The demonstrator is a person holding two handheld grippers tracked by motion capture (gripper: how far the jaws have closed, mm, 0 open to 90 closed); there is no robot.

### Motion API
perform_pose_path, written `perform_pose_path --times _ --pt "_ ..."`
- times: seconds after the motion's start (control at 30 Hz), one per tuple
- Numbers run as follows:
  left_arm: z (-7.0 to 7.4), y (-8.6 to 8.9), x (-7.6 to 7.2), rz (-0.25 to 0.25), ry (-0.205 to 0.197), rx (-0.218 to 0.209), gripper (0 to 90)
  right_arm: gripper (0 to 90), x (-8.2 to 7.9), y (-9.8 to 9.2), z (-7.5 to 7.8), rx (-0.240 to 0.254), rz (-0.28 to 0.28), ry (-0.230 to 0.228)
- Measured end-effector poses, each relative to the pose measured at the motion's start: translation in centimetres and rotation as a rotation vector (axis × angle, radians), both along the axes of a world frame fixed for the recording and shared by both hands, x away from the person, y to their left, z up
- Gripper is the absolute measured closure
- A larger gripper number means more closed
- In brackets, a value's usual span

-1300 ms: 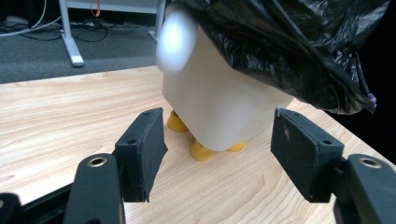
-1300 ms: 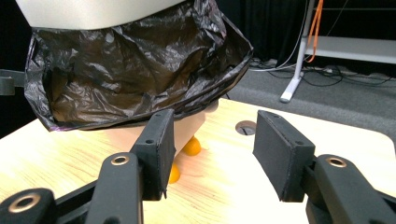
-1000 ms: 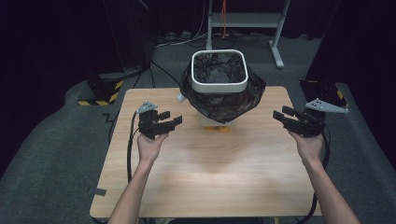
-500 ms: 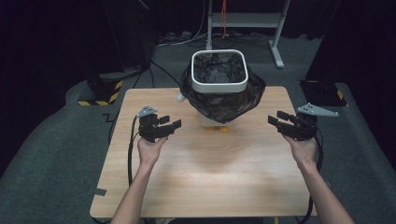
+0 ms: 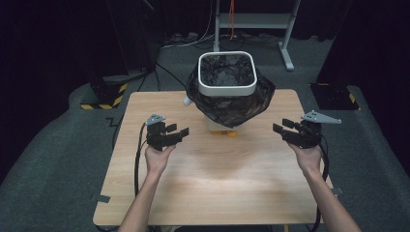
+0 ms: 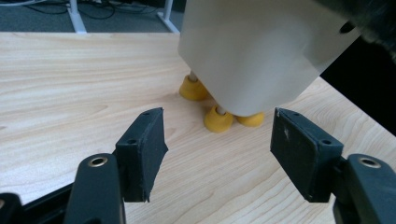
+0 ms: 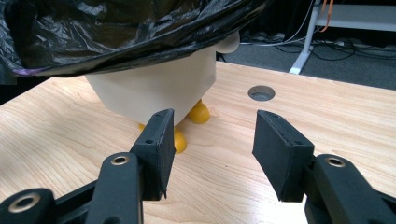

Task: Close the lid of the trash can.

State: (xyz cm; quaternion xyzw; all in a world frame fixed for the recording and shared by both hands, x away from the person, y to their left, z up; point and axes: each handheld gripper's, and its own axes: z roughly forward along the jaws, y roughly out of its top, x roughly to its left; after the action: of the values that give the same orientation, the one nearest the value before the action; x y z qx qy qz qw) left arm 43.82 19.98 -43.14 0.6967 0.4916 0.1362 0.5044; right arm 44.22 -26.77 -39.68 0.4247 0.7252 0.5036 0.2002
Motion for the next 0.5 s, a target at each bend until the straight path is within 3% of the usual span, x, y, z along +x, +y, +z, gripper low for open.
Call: perform_pose_path --times 0.5 --pt "-1.7 -0.6 0.4 0.012 0.015 0.025 36.1 48.1 0.8 1.1 -1.6 -0.047 0.0 0.017"
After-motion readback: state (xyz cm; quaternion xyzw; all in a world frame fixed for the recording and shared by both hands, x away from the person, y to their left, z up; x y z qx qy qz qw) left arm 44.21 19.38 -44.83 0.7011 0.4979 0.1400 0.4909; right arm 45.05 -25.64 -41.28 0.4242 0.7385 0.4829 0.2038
